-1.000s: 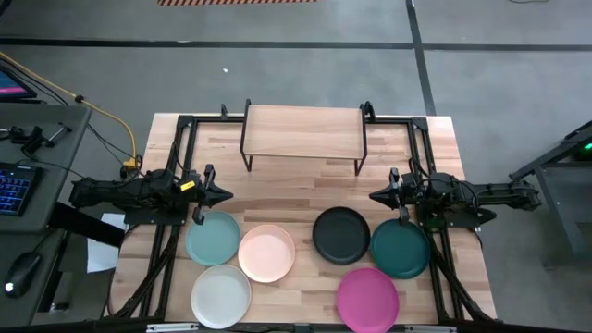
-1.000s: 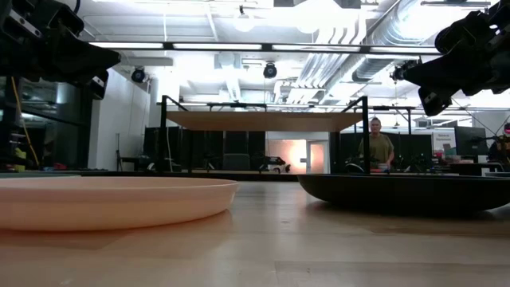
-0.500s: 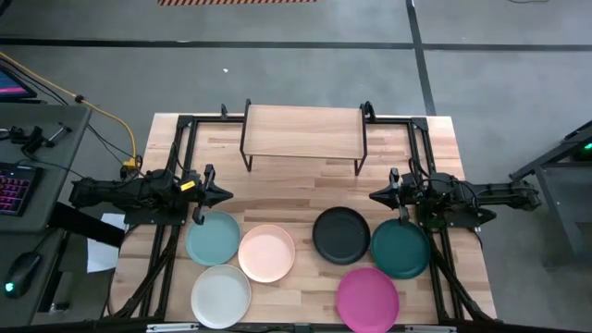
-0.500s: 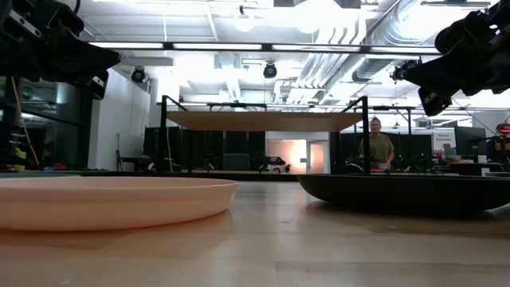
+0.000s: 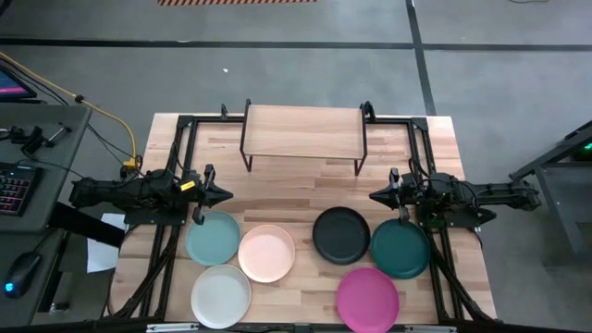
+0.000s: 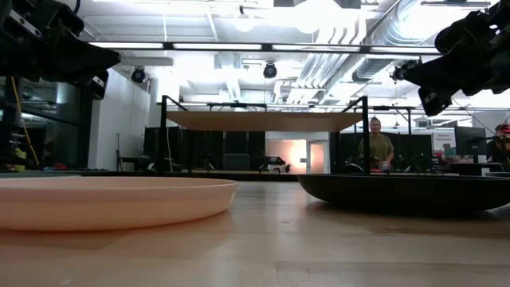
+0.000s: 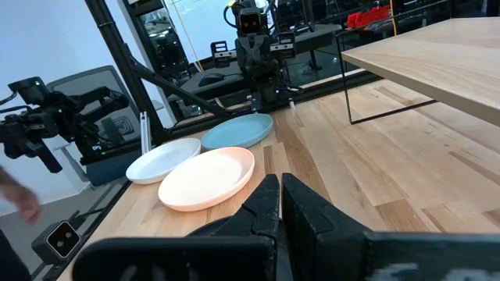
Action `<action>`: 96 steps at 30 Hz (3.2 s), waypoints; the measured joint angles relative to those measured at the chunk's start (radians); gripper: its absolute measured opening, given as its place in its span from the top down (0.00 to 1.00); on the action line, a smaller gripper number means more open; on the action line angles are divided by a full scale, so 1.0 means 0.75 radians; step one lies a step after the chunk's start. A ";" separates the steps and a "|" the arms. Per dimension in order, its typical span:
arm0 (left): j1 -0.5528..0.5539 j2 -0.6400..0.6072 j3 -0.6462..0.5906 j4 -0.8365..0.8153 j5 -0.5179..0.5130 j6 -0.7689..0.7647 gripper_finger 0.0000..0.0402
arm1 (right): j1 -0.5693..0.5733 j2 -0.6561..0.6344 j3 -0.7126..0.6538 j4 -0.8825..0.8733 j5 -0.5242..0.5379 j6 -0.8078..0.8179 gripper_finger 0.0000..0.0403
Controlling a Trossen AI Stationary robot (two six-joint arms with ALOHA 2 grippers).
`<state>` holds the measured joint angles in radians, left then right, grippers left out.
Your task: Place and stack plates onto a shelf
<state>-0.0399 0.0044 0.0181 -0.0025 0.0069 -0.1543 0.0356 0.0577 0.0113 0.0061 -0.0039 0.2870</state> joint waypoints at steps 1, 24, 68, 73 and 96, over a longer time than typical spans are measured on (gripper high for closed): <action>0.000 0.000 0.000 0.000 0.000 0.000 1.00 | 0.000 0.000 0.000 0.000 0.000 0.000 1.00; 0.000 0.000 0.000 0.000 0.000 0.000 1.00 | 0.000 0.000 0.000 0.000 0.000 0.000 1.00; 0.000 -0.001 0.000 -0.001 0.000 0.000 1.00 | 0.001 1.137 0.900 -0.852 -0.006 0.661 0.54; 0.000 0.000 0.000 -0.001 0.000 0.000 1.00 | 0.005 1.289 0.837 -0.908 -0.020 0.906 0.50; 0.000 0.000 0.000 0.000 0.000 0.000 1.00 | 0.219 1.858 0.842 -0.690 0.063 1.259 0.52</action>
<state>-0.0399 0.0044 0.0181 -0.0028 0.0070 -0.1543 0.1997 1.4511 0.6426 -0.5113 0.0432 1.2312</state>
